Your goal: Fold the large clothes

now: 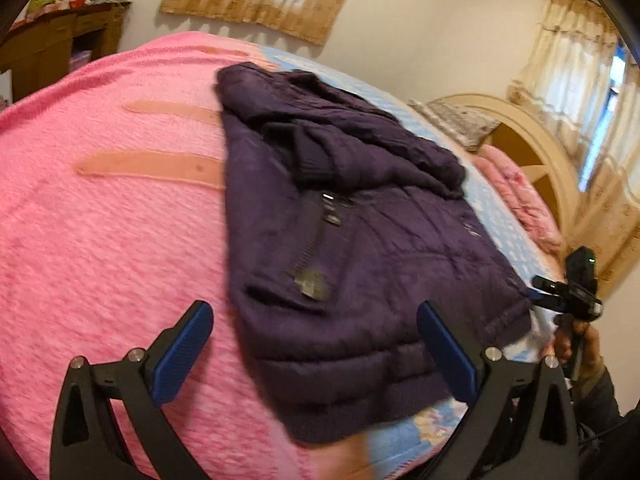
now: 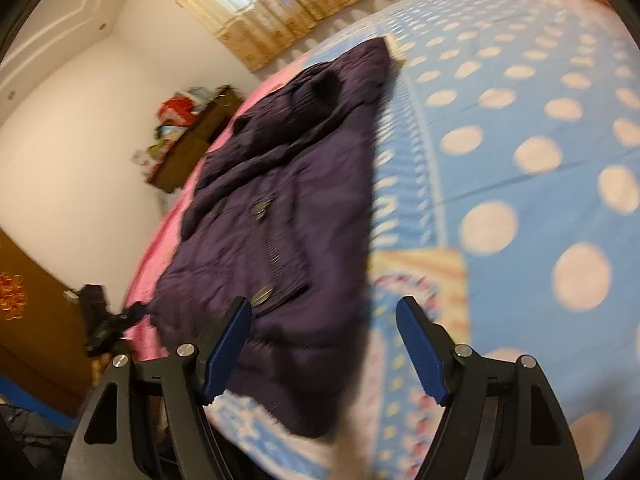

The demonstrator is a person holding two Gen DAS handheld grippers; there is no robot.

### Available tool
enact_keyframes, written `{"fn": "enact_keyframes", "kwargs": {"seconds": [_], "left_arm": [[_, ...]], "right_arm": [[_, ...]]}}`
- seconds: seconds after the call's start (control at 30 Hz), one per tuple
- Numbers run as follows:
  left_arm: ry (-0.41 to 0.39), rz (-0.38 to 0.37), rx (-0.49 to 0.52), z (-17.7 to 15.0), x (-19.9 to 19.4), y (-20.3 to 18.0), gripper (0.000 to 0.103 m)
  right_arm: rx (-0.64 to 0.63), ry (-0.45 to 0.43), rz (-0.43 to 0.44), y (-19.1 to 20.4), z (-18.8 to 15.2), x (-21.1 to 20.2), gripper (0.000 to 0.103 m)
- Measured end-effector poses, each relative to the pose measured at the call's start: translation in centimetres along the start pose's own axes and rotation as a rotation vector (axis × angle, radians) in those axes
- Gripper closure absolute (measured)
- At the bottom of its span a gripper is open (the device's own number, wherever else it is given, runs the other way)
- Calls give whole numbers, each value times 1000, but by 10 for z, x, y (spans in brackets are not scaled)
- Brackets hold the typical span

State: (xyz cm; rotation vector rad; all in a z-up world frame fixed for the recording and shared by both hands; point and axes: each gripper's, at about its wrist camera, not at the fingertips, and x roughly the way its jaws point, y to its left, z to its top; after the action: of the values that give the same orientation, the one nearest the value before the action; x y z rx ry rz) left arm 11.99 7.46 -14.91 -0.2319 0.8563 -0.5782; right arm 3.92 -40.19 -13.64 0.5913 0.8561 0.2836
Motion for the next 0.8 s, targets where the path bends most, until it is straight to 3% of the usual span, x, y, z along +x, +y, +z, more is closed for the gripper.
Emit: {"fn": "enact_keyframes", "kwargs": {"seconds": [0.13,0.4,0.5,0.53,0.63,0.8], "left_arm": [[-10,3,41,-9,11,-10,1],[-52,-22,43,-6,25,-3,5],[-46,-8,75,-11,21,-4,29],[-45,17,77,-13,18,-2,54],[-43,-48,2,-14,5,11,67],[-40,-61,2,-20,-23,-5,73]], "right_arm": [[-61,34,-9,14,-12,14,39],[-74,-31,-32,13,-6,28,57],[-61,-27,-9,11,-8,22,67],[-44,-28,9,9,-8,20,70],[0,-34,68,7,-14,12,74],[26,-28,130,14,-28,-9,76]]}}
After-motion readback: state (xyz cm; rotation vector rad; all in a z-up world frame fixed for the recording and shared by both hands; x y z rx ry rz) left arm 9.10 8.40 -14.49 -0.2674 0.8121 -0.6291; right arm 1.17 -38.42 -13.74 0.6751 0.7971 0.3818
